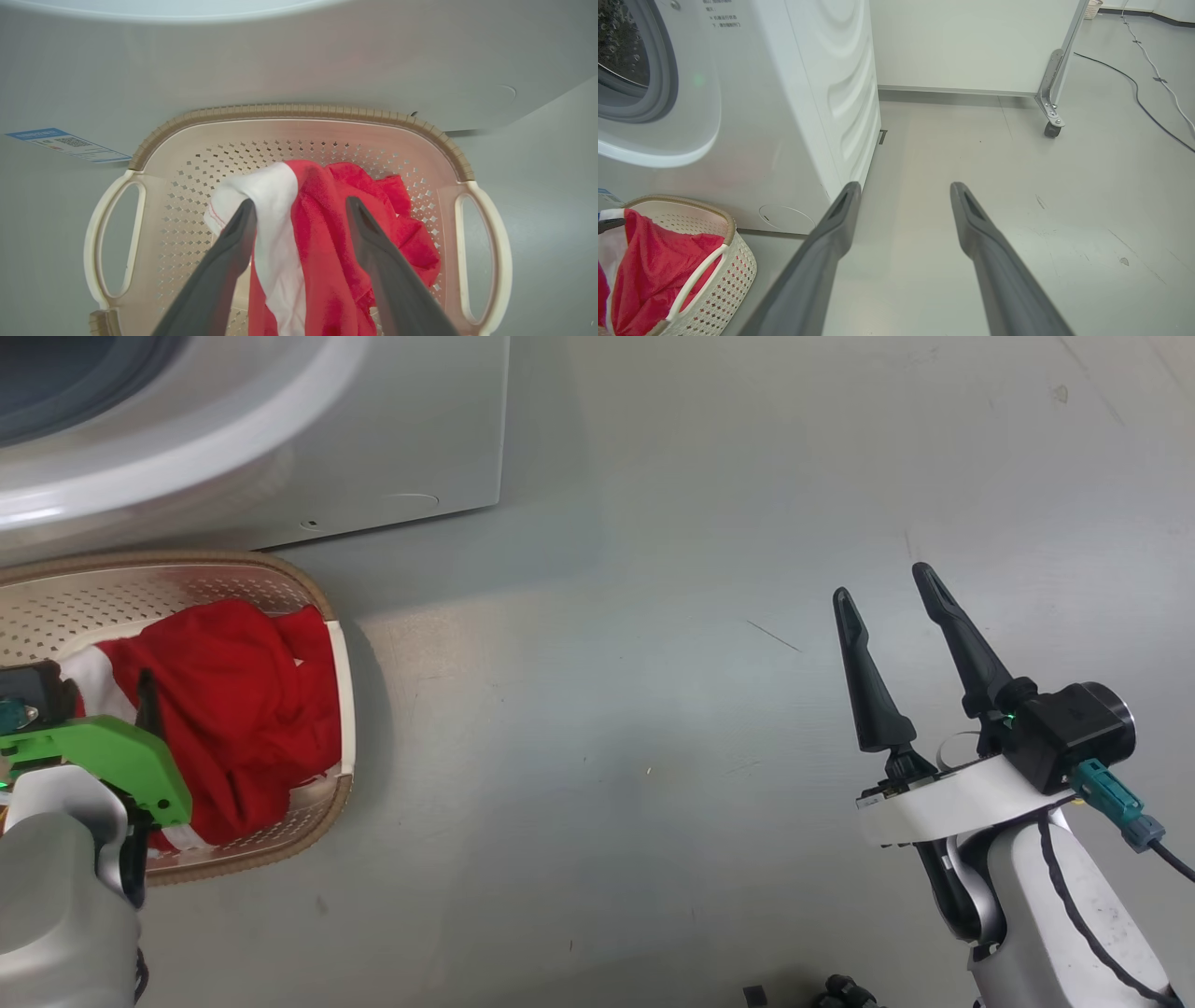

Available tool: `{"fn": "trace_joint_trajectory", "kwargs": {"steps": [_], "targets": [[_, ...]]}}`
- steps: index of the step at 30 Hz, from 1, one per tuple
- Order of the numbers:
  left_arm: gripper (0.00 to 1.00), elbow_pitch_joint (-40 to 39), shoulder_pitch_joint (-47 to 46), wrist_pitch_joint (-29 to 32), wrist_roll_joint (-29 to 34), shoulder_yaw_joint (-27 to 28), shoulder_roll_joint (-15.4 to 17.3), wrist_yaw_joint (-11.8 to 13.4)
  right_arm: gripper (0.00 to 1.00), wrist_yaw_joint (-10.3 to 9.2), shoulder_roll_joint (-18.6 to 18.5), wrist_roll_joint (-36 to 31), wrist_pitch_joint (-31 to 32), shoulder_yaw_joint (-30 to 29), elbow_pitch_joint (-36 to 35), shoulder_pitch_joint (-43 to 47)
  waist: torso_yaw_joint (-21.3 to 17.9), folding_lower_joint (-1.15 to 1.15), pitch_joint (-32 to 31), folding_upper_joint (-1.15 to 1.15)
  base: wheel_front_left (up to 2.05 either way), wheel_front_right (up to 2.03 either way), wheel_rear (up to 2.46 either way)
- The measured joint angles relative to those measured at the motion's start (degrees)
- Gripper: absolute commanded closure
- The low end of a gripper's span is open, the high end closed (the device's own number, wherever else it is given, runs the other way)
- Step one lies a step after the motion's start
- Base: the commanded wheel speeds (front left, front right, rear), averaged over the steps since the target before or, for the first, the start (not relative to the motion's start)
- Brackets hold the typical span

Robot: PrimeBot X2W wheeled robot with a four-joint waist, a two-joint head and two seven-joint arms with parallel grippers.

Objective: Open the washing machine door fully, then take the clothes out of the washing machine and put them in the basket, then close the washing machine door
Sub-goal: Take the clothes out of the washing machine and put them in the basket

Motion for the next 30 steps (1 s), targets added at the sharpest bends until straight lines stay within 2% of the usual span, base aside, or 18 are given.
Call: {"fn": "trace_joint_trajectory", "kwargs": {"steps": [14, 20, 30], "targets": [[0.00, 3.55, -0.96, -4.47, 0.03, -1.63, -1.57, -1.05, 0.00, -0.02, 0.32, 0.00, -0.76, -0.12, 2.53, -0.36, 1.02, 0.00, -3.03, 0.00, 0.00, 0.00, 0.00], [0.00, 3.78, -0.97, -7.78, 0.14, -2.89, -3.04, -2.08, 0.00, 0.02, 0.41, 0.00, -0.99, -0.24, 4.17, -0.77, 1.89, 0.00, -6.04, 0.00, 0.00, 0.00, 0.00], [0.00, 2.18, -0.85, -9.66, 1.10, -4.82, -4.35, -3.13, 0.00, 0.02, 0.42, 0.11, -1.48, -1.33, 6.67, -0.49, 4.05, 0.00, -12.79, 0.00, 0.00, 0.00, 0.00]]}}
